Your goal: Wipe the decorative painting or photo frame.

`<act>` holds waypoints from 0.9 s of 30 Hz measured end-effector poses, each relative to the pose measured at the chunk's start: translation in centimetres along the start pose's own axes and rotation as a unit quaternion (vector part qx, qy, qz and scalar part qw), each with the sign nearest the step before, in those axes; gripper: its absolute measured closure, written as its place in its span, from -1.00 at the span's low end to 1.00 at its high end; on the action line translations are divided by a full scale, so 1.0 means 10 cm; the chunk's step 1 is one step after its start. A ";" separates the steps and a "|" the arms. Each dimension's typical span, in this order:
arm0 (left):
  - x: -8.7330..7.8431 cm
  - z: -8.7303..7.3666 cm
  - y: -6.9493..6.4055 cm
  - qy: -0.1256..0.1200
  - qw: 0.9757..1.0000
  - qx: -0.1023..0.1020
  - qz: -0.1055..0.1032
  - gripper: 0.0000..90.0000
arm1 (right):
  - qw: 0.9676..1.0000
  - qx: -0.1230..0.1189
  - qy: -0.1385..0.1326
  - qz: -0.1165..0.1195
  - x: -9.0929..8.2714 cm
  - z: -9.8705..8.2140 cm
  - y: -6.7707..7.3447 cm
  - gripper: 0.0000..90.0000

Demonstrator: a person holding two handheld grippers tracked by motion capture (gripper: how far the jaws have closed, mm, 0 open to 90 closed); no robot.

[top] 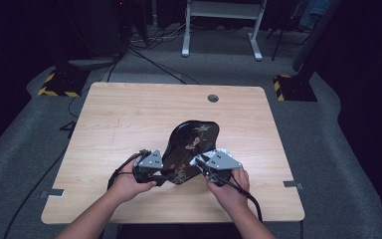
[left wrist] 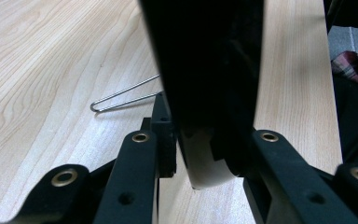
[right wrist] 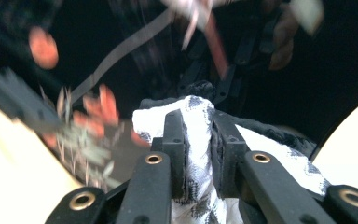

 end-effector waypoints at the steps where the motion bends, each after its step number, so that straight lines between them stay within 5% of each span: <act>1: 0.00 0.00 0.00 0.000 1.000 0.001 0.000 0.61 | 1.000 0.003 0.006 0.001 0.01 -0.05 0.00 0.75; 7: 0.00 0.00 0.00 0.001 1.000 0.000 -0.001 0.61 | 1.000 -0.001 0.016 -0.003 0.00 -0.04 -0.02 0.75; 14: 0.01 0.00 -0.01 0.001 1.000 0.000 -0.001 0.60 | 0.999 -0.004 -0.027 -0.018 -0.07 0.27 -0.14 0.75; 20: 0.01 0.00 -0.01 0.001 1.000 0.000 -0.001 0.60 | 1.000 0.004 0.010 -0.012 -0.02 -0.07 -0.08 0.75; 27: 0.01 0.00 -0.01 0.001 1.000 -0.002 -0.002 0.60 | 1.000 -0.008 0.019 -0.017 -0.02 -0.03 -0.11 0.75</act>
Point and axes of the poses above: each handheld gripper's, and its own axes: x roughly forward along the jaws, z roughly out of its top, y roughly to its left, the point moved 2 cm from there along x, roughly forward along the jaws, and after that the axes turned 12 degrees about -y, right-handed, at the moved point
